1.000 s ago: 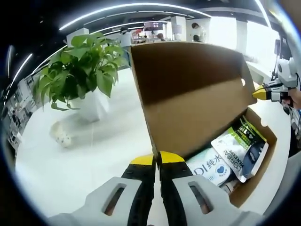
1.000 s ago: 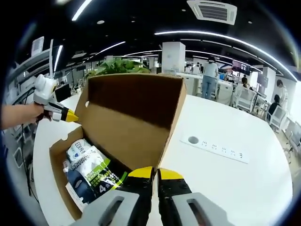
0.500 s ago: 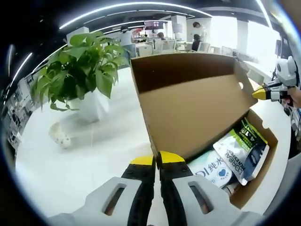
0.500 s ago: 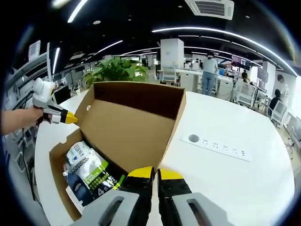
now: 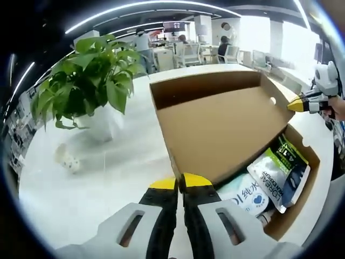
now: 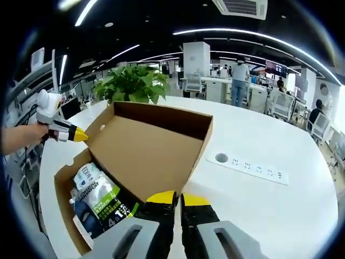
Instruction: Operate the shoe box by opening the lid, removing the specified soft item, and placing it in the target area until the item is outside and the box remains undamaged.
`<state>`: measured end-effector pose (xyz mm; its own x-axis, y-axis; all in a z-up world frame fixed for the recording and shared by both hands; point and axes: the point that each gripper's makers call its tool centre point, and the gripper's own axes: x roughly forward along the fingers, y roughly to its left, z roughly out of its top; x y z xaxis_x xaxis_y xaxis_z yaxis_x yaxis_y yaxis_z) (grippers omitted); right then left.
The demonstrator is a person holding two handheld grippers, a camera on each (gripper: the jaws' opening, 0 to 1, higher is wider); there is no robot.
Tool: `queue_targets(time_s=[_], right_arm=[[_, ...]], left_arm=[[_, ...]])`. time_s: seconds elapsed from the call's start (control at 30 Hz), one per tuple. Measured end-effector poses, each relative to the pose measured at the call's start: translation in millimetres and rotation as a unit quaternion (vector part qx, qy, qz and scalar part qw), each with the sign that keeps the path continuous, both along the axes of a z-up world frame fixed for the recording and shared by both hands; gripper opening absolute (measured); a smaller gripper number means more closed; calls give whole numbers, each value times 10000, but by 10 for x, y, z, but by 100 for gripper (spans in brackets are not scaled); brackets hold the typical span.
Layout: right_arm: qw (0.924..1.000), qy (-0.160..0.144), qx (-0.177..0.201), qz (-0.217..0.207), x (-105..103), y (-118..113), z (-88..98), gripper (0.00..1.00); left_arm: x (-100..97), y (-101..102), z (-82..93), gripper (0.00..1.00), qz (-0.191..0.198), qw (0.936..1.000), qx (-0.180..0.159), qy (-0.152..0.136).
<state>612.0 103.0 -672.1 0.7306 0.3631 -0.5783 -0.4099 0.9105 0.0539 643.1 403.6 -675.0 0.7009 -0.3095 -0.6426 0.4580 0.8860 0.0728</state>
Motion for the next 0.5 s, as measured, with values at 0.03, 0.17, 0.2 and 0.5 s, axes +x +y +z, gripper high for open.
queue_targets(time_s=[0.03, 0.17, 0.2, 0.5], right_arm=[[10000, 4, 0, 0, 5, 0, -2, 0], [10000, 11, -19, 1, 18, 3, -12, 0], [10000, 16, -13, -2, 22, 4, -15, 0], [10000, 51, -26, -4, 95, -16, -68, 0]], left_arm=[[13, -2, -1, 1, -8, 10000, 15, -3], [51, 0, -9, 2, -3, 10000, 15, 5], [60, 1, -11, 2, -3, 10000, 17, 3], [117, 1, -38, 2, 16, 10000, 5, 12]])
